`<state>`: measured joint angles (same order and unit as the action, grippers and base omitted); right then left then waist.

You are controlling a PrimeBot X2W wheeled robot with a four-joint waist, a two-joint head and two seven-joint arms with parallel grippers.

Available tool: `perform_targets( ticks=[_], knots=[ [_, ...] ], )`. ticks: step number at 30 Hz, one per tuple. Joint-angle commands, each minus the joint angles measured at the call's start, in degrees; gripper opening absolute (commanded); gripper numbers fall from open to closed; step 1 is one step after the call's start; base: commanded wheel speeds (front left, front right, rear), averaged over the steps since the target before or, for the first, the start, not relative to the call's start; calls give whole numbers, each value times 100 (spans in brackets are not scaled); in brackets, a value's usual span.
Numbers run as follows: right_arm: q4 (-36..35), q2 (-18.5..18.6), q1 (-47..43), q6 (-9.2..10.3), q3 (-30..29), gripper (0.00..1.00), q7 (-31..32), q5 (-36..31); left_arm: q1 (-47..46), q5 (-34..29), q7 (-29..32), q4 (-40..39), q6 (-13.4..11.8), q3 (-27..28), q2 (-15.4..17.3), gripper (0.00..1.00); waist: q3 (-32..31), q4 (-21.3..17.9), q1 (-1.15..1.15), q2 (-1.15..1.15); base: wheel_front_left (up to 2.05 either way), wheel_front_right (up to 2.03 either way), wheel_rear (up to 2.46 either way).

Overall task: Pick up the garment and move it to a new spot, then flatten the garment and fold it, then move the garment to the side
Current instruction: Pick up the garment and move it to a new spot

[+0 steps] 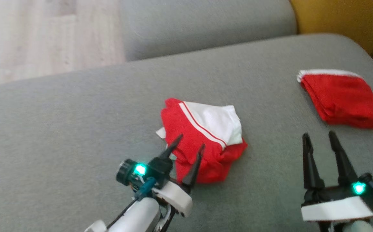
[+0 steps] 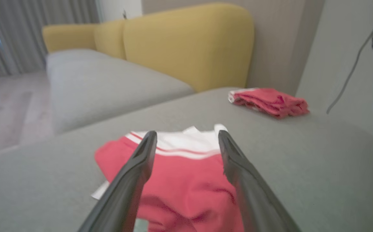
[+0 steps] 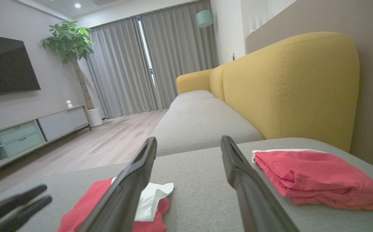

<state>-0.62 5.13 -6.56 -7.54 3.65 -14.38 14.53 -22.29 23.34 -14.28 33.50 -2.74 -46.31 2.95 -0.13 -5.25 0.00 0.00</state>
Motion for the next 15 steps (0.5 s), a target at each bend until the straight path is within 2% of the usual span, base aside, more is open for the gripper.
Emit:
perform_targets(
  ticks=[1, 3, 9, 15],
  knots=[
    [-121, -9, 94, 5, 130, 100, -62, -59, 12, -123, -69, -434, -214, 384, 102, 100, -314, 309, 0, 0, 0, 0, 0],
    [-33, -20, 22, 5, 134, 100, -62, -127, 285, -227, -70, -852, -481, 691, 237, 100, -445, 425, 0, 0, 0, 0, 0],
    [293, -61, -277, 5, 81, 100, -62, -319, 1396, -471, -71, -1823, -1077, 1526, 663, 100, -807, 667, 0, 0, 0, 0, 0],
    [456, -93, -587, 5, 88, 100, -62, -450, 2508, -916, -71, -2809, -1488, 2253, 810, 100, -984, 726, 0, 0, 0, 0, 0]
  ],
)
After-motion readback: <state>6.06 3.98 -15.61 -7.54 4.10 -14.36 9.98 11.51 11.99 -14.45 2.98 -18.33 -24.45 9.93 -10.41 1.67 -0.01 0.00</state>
